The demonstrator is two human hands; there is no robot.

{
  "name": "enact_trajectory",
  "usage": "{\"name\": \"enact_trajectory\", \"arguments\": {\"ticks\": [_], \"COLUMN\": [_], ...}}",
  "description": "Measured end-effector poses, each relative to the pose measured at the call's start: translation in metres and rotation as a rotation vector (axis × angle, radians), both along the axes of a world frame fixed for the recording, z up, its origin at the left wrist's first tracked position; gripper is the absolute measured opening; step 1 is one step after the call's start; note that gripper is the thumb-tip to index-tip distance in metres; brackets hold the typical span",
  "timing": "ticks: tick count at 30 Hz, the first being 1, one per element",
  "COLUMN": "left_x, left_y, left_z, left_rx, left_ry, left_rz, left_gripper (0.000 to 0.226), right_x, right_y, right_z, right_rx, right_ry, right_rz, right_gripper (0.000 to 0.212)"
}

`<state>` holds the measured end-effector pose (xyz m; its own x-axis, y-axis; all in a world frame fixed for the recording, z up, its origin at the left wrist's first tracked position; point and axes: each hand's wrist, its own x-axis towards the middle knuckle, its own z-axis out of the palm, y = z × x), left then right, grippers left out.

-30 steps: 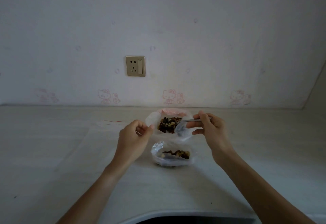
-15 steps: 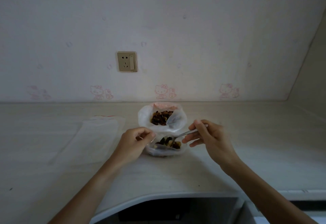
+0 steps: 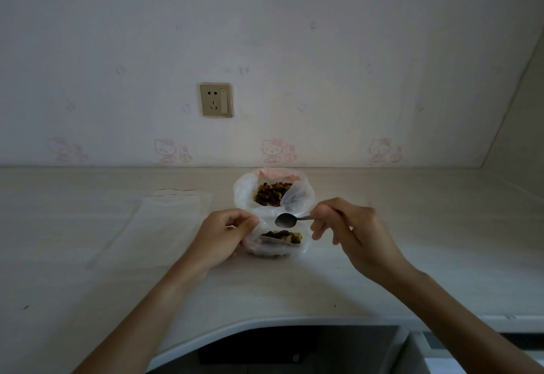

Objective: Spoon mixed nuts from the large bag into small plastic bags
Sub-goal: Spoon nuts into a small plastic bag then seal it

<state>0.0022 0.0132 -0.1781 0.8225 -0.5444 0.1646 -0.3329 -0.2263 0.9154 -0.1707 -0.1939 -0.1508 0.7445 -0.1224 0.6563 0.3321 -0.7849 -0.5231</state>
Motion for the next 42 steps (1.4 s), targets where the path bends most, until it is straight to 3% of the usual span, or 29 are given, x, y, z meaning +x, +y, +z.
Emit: {"name": "enact_trajectory", "arguments": {"ticks": [4, 9, 16, 21, 28, 35, 42], "left_x": [0.005, 0.024, 0.048, 0.054, 0.056, 0.054, 0.052], "left_y": [0.002, 0.000, -0.030, -0.041, -0.047, -0.045, -0.046], "left_z": [0.005, 0.009, 0.005, -0.001, -0.005, -0.008, -0.006], "left_rx": [0.051, 0.051, -0.039, -0.080, -0.017, -0.047, -0.076], "left_ry": [-0.089, -0.058, 0.057, 0.046, 0.001, -0.120, -0.124], "left_rz": [0.072, 0.232, 0.349, 0.360, 0.320, 0.328, 0.306], "left_gripper": [0.020, 0.030, 0.063, 0.079, 0.033, 0.035, 0.032], "right_x": [0.010, 0.031, 0.075, 0.095, 0.102, 0.104, 0.106], "right_y": [0.004, -0.003, -0.015, -0.019, -0.024, -0.017, -0.012], "right_z": [0.005, 0.008, 0.007, -0.007, -0.016, -0.017, -0.020], "right_rx": [0.408, 0.774, 1.040, 1.069, 1.081, 0.992, 0.886], "right_ry": [0.027, 0.055, 0.136, 0.141, 0.164, 0.215, 0.269], "right_rz": [0.068, 0.071, 0.013, -0.039, -0.058, -0.080, -0.079], "right_gripper": [0.035, 0.040, 0.043, 0.041, 0.042, 0.042, 0.031]}}
